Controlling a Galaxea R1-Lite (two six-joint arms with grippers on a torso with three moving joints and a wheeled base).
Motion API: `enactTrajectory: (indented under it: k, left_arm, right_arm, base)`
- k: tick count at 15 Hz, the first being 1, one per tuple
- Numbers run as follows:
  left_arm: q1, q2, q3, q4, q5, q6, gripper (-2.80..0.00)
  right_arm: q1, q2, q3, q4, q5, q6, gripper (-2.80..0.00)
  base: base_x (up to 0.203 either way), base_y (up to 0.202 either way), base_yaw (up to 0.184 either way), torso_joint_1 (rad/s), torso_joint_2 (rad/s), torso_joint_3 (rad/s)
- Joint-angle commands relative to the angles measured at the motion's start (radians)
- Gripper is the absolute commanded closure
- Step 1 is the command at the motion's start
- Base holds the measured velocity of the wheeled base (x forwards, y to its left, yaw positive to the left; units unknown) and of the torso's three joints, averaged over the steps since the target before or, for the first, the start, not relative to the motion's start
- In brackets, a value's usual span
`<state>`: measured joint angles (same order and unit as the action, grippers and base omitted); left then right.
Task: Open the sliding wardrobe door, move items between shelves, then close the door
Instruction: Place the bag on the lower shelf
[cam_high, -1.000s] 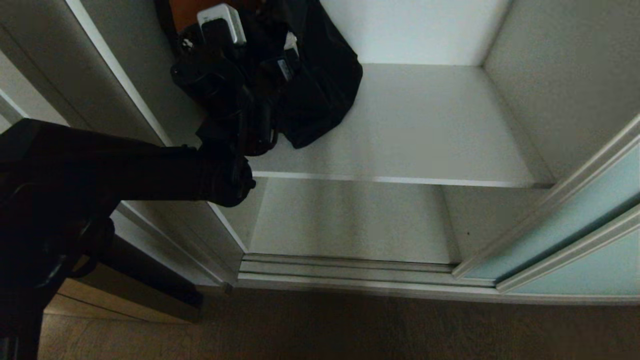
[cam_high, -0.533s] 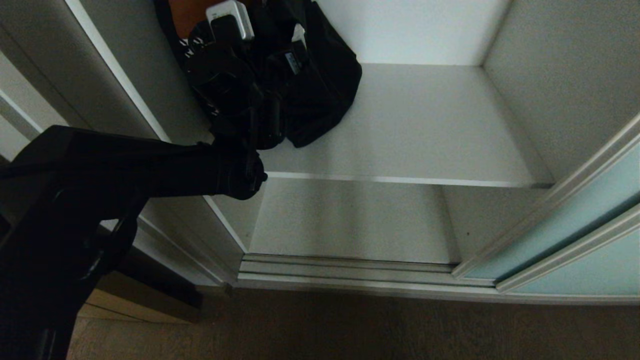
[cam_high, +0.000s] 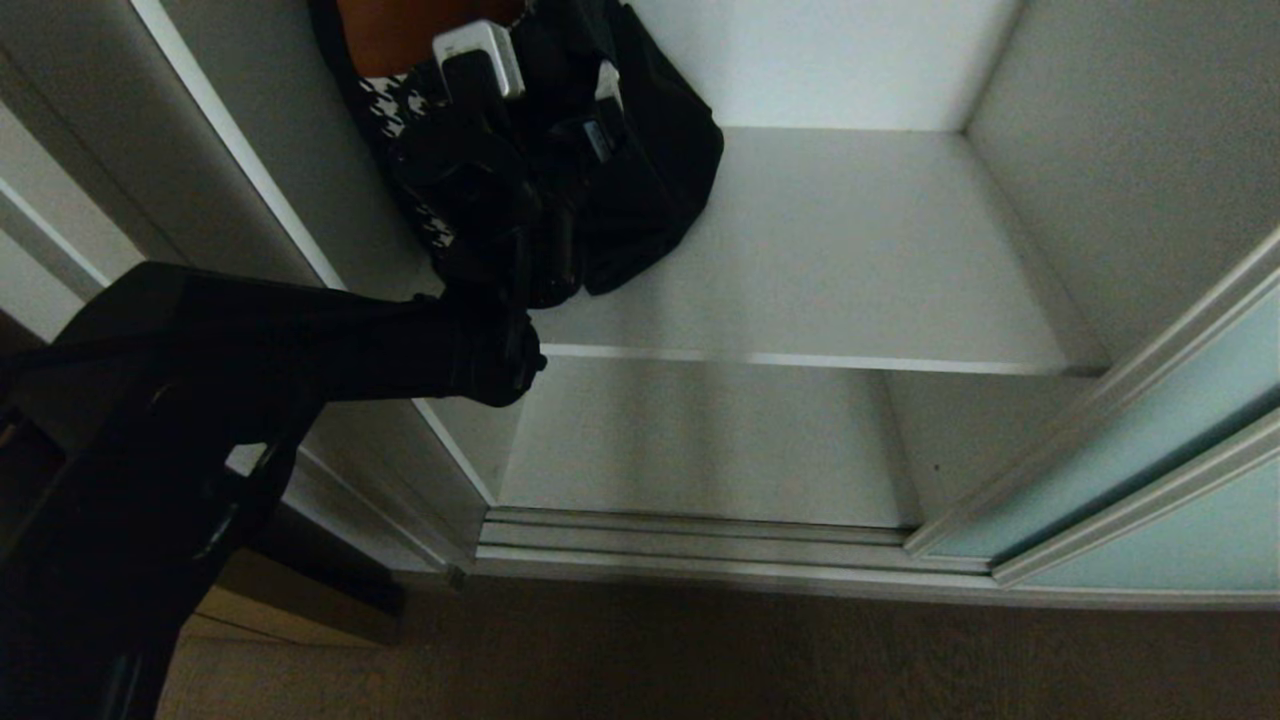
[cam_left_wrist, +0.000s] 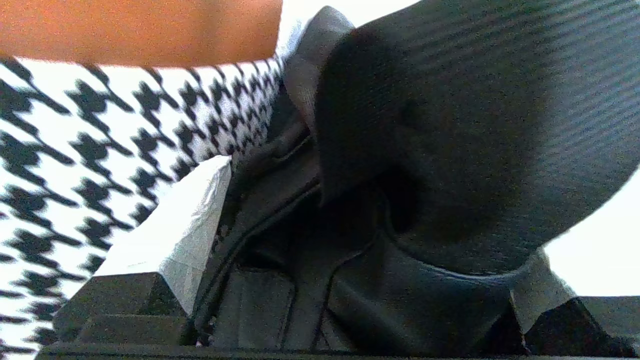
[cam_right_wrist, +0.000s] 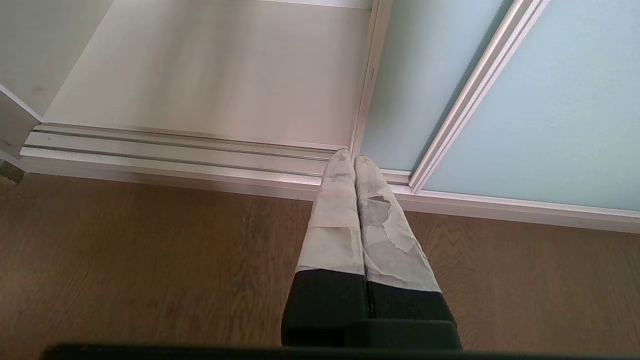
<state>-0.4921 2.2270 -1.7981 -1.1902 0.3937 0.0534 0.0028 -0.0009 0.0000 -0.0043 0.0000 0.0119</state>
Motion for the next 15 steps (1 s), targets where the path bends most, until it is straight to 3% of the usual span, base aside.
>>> enactTrajectory:
  k: [1,3,4,7,15]
  left_arm:
    - [-0.002,0.025,-0.009,-0.008,0.001,0.0,-2.8]
    - [-0.009,0.041,-0.024,-0.007,0.0,0.0,-2.8]
    - [-0.011,0.053,-0.047,-0.003,0.003,0.0,0.0]
    - [-0.013,0.111,-0.132,0.012,0.003,0.003,0.0]
    - [-0.015,0.114,-0.134,0.009,0.007,0.001,0.0]
  right_arm:
    - [0.0,-0.001,0.0,0.0,0.0,0.0,0.0]
    - [0.0,-0.001,0.0,0.0,0.0,0.0,0.0]
    - [0.0,-0.001,0.0,0.0,0.0,0.0,0.0]
    - [0.0,-0.001,0.0,0.0,0.0,-0.001,0.0]
    - [0.0,-0.001,0.0,0.0,0.0,-0.001,0.0]
  base:
    - [0.0,0.0,0.0,0.0,0.0,0.0]
    - [0.0,0.0,0.0,0.0,0.0,0.0]
    - [0.0,0.0,0.0,0.0,0.0,0.0]
    - [0.0,0.0,0.0,0.0,0.0,0.0]
    - [0.0,0.0,0.0,0.0,0.0,0.0]
